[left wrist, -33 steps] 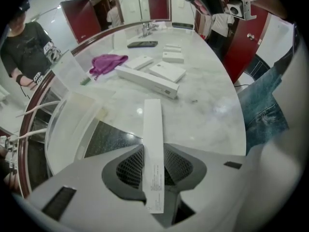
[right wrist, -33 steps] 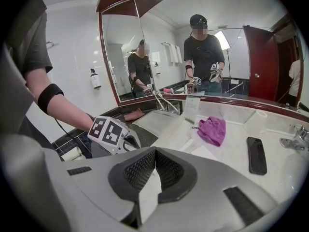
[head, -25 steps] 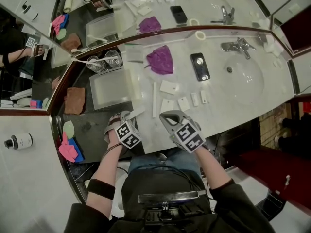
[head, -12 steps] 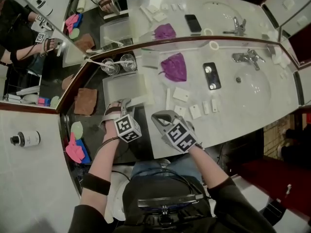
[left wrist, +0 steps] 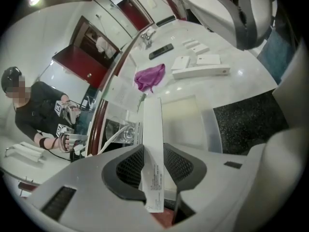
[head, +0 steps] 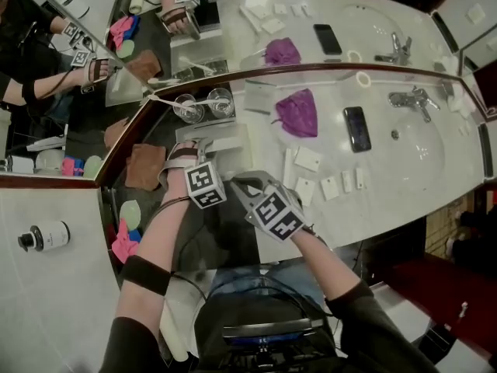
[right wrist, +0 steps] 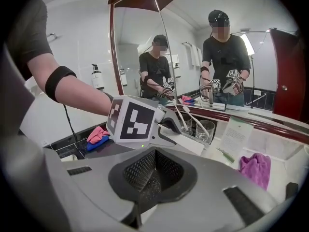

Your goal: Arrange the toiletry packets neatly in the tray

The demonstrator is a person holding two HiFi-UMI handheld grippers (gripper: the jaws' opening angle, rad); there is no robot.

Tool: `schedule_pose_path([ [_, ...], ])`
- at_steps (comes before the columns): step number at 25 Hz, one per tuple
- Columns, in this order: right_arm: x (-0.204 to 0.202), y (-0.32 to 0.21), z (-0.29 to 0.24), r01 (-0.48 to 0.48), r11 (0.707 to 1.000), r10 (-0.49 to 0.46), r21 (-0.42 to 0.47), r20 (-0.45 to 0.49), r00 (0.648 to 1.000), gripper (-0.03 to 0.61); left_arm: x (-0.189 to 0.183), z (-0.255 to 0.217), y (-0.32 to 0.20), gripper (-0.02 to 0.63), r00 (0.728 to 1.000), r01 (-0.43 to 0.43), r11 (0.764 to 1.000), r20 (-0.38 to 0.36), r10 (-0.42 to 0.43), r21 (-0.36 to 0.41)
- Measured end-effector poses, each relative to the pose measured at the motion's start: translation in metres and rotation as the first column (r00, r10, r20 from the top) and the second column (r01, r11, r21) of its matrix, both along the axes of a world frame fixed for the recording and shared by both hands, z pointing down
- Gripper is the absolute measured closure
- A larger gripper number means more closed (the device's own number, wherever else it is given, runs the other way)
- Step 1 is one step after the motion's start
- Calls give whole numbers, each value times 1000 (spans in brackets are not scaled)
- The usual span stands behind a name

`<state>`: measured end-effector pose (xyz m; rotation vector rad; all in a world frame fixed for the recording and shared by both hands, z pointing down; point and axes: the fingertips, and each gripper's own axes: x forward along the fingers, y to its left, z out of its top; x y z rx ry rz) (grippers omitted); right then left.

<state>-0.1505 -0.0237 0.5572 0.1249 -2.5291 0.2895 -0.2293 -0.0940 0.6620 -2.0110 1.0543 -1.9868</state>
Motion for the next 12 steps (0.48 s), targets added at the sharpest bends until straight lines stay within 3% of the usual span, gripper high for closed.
schedule_pose_path([
  [12, -18, -30, 40, -87, 995, 86, -48, -22, 996, 577, -10, 34, -40, 488, 997, -61, 997, -57, 59, -43],
])
